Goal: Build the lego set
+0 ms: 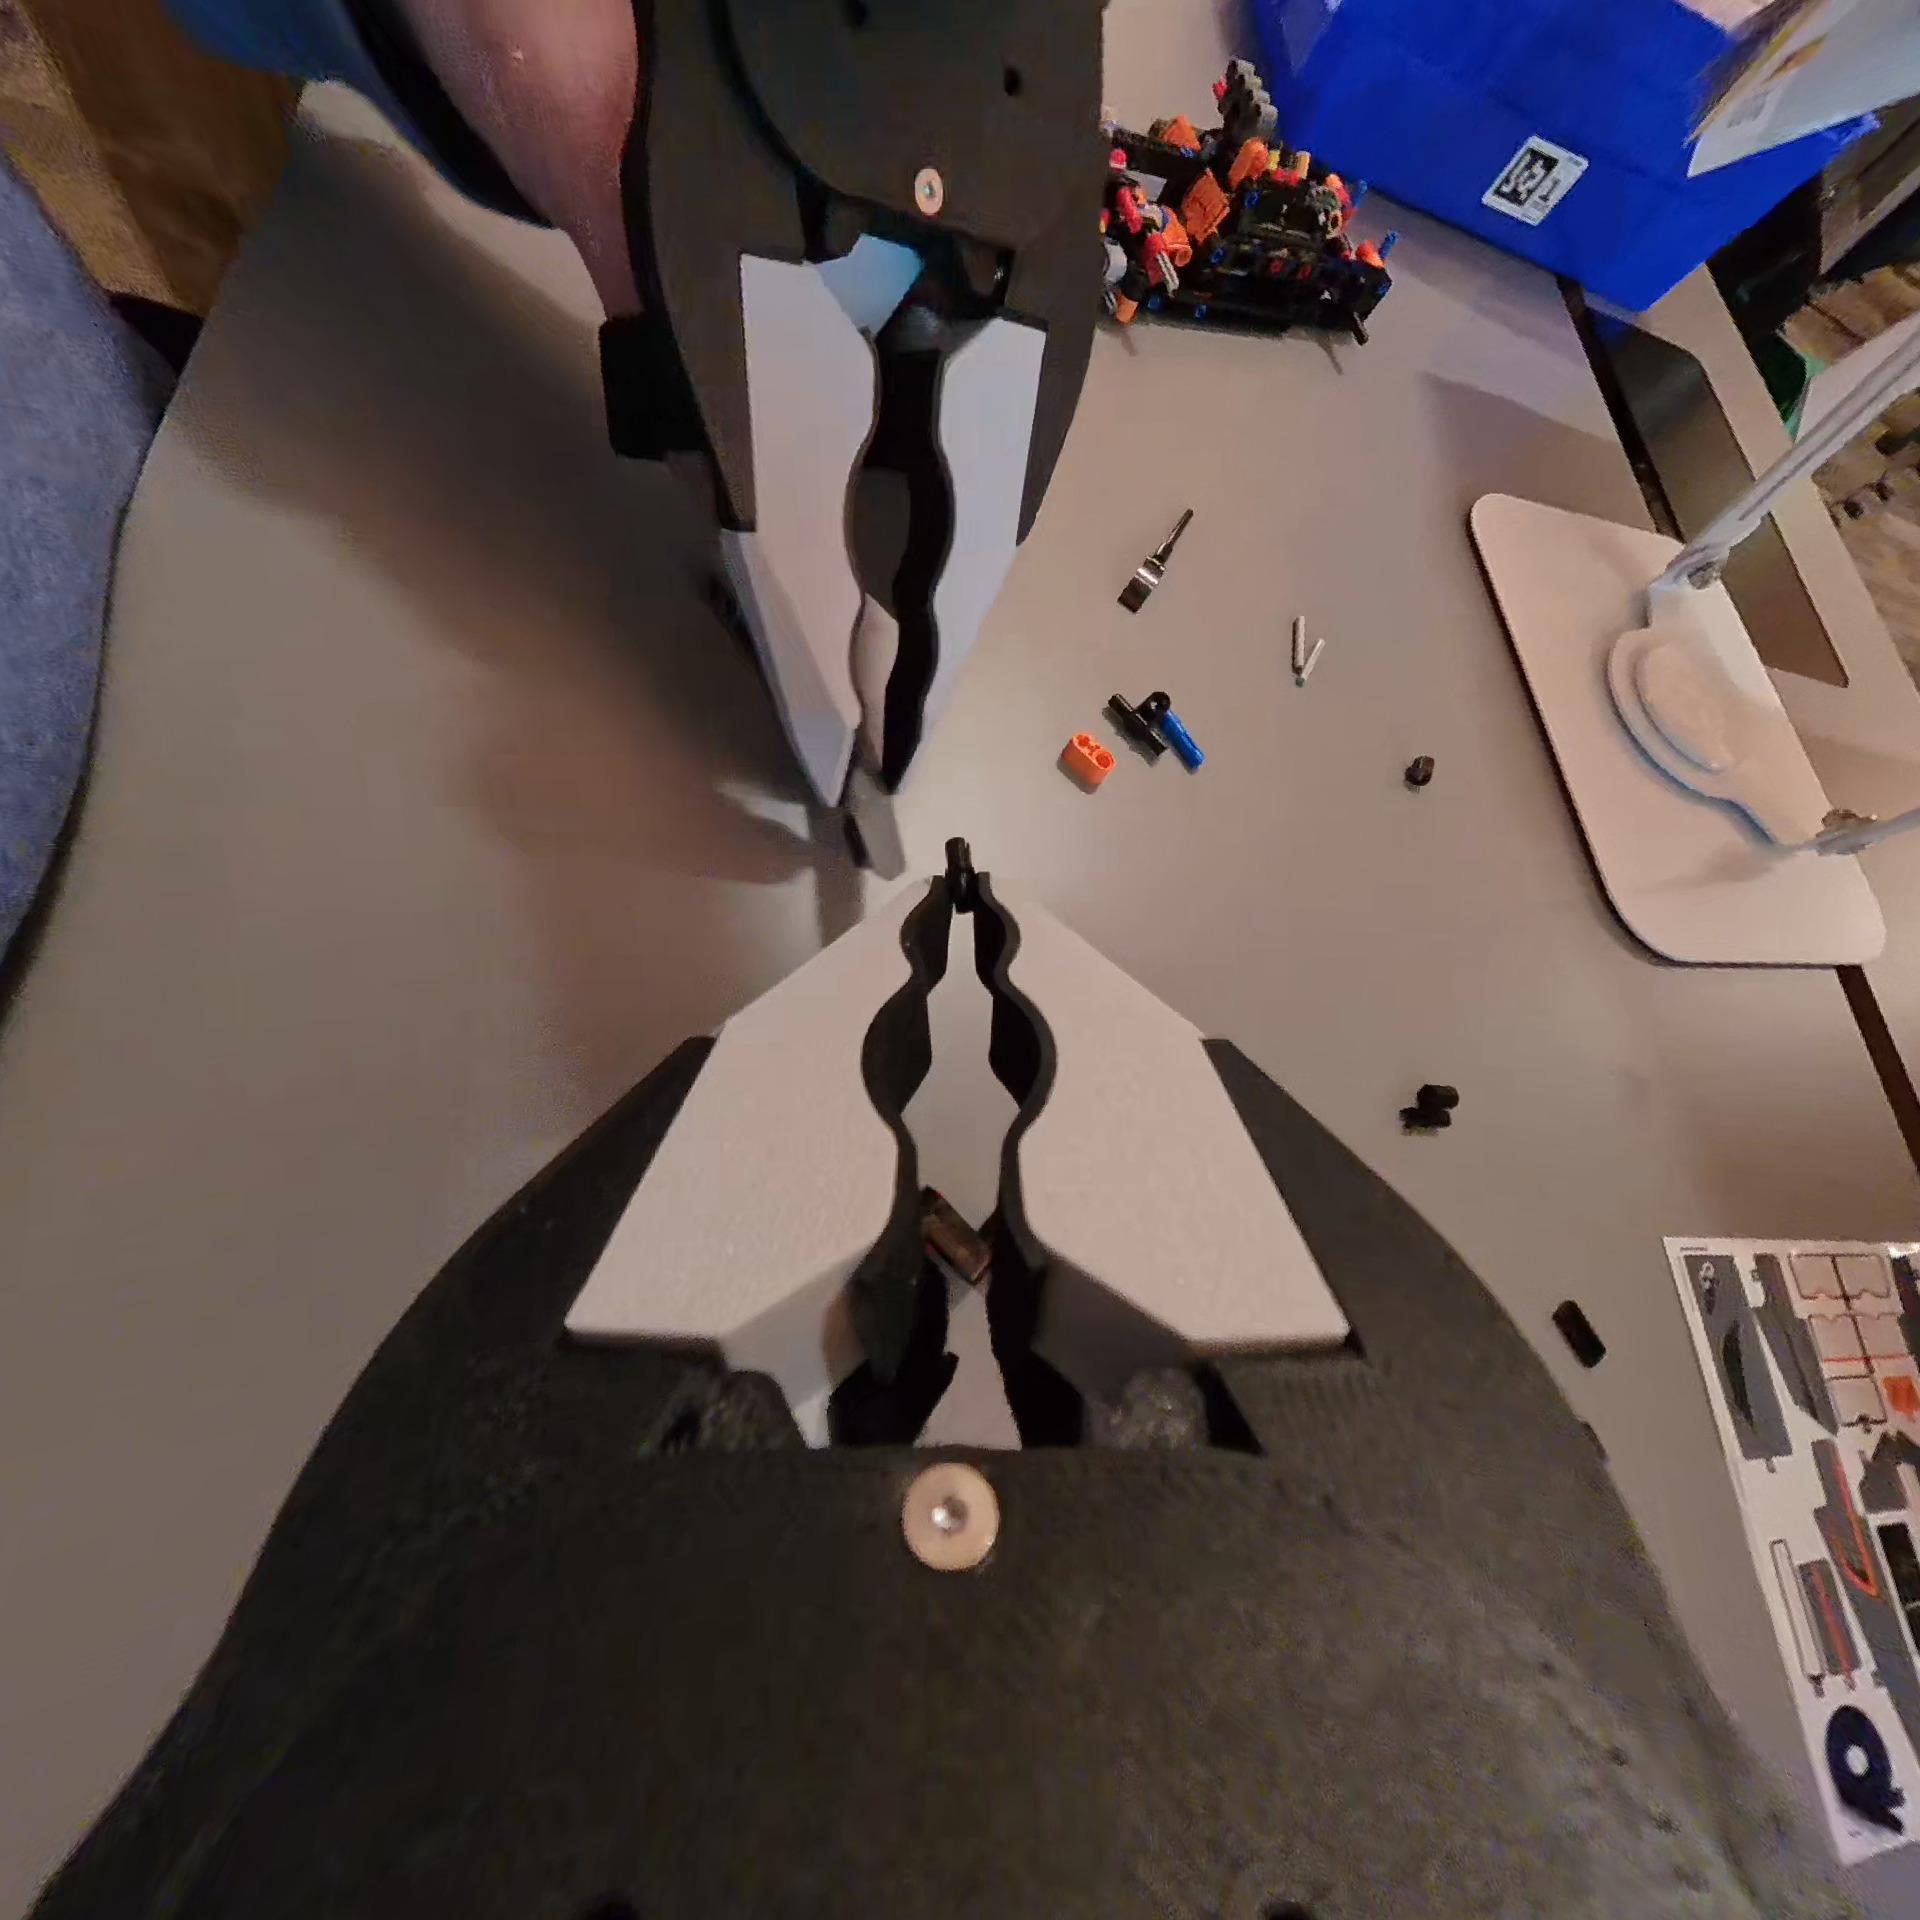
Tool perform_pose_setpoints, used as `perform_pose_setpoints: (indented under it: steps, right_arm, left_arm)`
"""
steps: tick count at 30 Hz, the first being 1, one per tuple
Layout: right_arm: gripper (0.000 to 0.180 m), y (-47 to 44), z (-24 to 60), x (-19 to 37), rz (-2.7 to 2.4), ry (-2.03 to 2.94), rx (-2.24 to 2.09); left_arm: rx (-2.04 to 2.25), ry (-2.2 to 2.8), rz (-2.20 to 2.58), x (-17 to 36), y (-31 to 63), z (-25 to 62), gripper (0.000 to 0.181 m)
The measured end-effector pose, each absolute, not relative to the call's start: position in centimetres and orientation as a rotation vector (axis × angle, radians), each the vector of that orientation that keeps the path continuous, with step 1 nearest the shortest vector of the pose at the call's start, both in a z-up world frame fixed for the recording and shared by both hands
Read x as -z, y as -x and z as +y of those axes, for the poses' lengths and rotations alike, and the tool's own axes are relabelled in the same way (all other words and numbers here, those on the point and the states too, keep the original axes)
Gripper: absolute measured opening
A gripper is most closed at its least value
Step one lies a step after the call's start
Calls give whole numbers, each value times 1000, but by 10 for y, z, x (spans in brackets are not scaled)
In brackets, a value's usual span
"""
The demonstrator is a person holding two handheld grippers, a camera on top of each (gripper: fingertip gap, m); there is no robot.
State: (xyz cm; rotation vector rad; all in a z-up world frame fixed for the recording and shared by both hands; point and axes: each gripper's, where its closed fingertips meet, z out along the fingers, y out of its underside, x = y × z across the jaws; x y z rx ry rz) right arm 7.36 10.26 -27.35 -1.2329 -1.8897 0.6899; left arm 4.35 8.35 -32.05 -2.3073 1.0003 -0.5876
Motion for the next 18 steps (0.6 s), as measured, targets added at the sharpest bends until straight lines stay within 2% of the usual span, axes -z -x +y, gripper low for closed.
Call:
perform_pose_setpoints:
  steps: [9, 18]
  right_arm:
    - [2, -65, 95, 279, -1742, 1448, -729]
    - [2, -65, 106, 297, -1731, 1560, -708]
  left_arm:
    - [680, 2206, 663, 297, -47, 100, 14]
    - [710, 2287, 609, 312, -54, 92, 13]
